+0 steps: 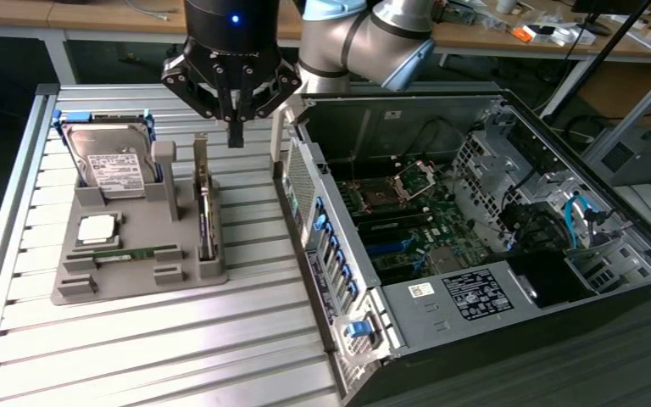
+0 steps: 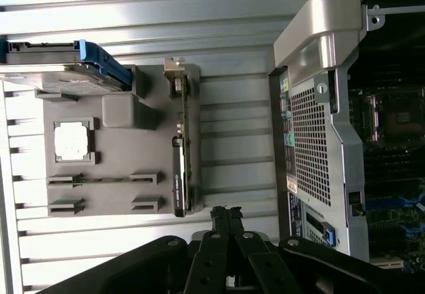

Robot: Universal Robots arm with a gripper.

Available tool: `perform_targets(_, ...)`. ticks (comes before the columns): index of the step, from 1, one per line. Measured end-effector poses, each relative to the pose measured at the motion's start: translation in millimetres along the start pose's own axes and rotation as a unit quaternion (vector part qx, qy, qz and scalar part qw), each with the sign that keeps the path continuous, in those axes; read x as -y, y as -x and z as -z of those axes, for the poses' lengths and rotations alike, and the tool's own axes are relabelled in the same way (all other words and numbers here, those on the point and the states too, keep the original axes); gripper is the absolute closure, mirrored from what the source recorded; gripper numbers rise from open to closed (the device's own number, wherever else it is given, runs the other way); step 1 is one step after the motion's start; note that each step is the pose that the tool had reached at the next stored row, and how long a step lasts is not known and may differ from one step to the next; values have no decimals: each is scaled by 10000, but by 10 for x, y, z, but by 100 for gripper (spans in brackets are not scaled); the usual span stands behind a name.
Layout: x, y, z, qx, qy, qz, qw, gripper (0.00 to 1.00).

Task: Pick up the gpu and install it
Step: 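Reach for the gpu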

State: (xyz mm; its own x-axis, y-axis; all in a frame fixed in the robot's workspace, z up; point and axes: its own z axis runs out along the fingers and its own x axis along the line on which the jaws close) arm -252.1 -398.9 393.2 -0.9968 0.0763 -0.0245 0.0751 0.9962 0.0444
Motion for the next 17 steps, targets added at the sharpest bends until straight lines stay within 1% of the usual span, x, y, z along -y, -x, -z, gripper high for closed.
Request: perform_targets(17, 8, -104, 3, 0, -1, 0, 10000, 89)
